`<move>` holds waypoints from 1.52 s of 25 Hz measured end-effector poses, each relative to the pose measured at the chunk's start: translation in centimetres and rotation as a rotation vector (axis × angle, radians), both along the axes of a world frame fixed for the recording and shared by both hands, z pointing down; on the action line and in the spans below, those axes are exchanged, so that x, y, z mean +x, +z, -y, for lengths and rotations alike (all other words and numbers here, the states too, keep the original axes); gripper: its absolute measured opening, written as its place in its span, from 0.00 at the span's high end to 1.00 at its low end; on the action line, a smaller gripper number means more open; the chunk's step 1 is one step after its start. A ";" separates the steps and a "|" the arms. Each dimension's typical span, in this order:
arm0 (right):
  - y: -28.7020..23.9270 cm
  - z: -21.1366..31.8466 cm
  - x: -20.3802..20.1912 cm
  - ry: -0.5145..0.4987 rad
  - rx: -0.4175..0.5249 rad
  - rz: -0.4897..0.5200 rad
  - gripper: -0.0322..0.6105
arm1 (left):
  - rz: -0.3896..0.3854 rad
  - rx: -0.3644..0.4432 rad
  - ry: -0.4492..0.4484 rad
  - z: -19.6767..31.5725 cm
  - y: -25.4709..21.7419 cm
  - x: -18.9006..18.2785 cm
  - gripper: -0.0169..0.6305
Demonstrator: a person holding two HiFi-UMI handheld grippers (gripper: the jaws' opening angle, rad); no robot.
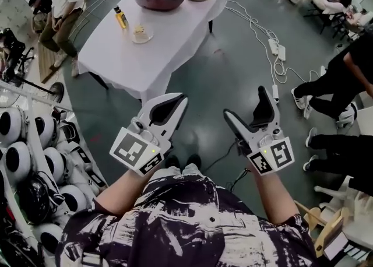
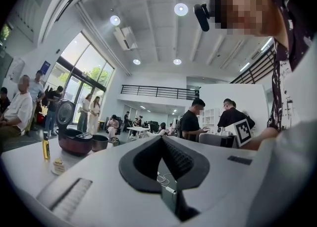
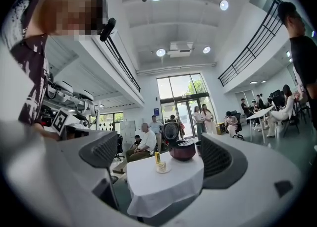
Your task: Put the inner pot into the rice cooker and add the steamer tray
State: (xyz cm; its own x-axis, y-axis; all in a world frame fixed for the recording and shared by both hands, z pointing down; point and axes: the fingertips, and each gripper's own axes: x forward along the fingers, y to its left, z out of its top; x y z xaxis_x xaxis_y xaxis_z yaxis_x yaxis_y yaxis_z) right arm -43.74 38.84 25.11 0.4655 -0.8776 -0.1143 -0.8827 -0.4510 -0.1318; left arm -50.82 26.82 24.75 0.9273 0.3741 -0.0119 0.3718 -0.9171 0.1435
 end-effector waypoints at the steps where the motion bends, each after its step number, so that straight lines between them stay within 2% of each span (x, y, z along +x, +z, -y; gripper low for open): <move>1: 0.2 -0.3 0.4 -0.004 0.002 0.003 0.21 | 0.003 0.003 0.002 -0.4 0.2 0.5 0.97; 9: 0.8 -1.9 4.7 -0.009 -0.019 -0.002 0.21 | -0.014 0.017 0.028 -2.6 0.1 4.6 0.97; 15: 0.8 -0.7 10.0 0.018 -0.025 -0.016 0.21 | -0.012 0.005 0.057 -1.5 1.1 10.1 0.97; 23: 1.4 5.4 21.1 0.015 -0.071 -0.034 0.21 | -0.023 -0.042 0.095 3.4 2.8 22.4 0.97; 31: 0.3 13.0 33.5 0.002 -0.080 -0.051 0.21 | -0.029 -0.023 0.104 10.5 2.1 34.7 0.97; 38: 0.7 15.2 41.5 -0.018 -0.087 -0.043 0.21 | -0.021 -0.031 0.078 13.1 2.2 42.7 0.97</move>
State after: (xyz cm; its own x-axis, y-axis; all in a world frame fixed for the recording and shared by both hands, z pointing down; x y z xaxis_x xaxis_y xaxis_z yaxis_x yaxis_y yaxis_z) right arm -2.29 23.67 25.80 0.4461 -0.8931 -0.0571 -0.8947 -0.4434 -0.0550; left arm -8.14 13.75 26.95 0.8946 0.4448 -0.0433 0.4456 -0.8803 0.1629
